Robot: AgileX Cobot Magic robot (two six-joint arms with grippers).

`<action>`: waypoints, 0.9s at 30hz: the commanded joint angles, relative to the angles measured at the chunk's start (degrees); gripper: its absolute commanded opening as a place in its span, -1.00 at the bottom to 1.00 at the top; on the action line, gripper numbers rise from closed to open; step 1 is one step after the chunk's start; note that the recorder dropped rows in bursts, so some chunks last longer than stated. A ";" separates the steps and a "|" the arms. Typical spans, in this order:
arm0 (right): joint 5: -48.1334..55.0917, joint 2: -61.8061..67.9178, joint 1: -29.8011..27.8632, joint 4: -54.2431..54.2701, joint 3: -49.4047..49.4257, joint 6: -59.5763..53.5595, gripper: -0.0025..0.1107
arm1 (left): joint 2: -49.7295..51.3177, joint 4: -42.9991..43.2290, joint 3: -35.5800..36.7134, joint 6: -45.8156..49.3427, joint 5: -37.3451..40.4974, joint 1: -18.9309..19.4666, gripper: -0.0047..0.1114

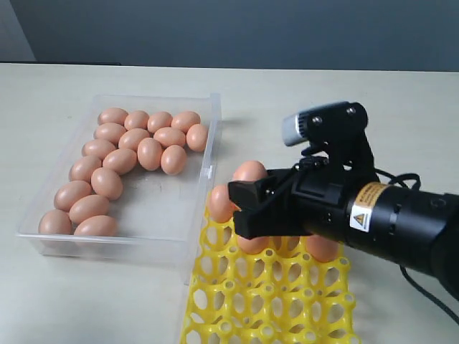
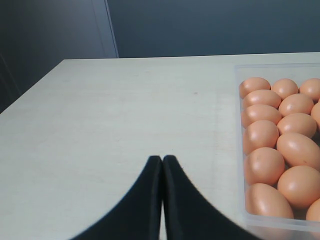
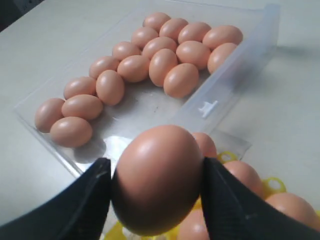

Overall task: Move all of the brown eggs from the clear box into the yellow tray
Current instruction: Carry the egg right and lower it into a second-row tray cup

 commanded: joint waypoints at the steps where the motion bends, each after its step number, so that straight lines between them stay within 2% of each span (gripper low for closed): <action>1: -7.40 -0.33 -0.37 7.37 5.35 -4.13 -0.96 | -0.28 0.00 0.23 -0.03 -0.63 -0.26 -0.91; 7: -7.60 -0.33 -0.37 16.15 8.88 -14.61 -0.96 | -0.28 0.00 0.23 -0.03 -0.63 -0.26 -0.91; 24: -9.86 -0.33 -0.37 17.88 11.60 -19.35 -0.95 | -0.28 0.00 0.23 -0.03 -0.63 -0.26 -0.91; 27: -9.10 -0.33 -0.37 17.24 11.60 -19.35 -0.81 | -0.28 0.00 0.23 -0.03 -0.63 -0.26 -0.91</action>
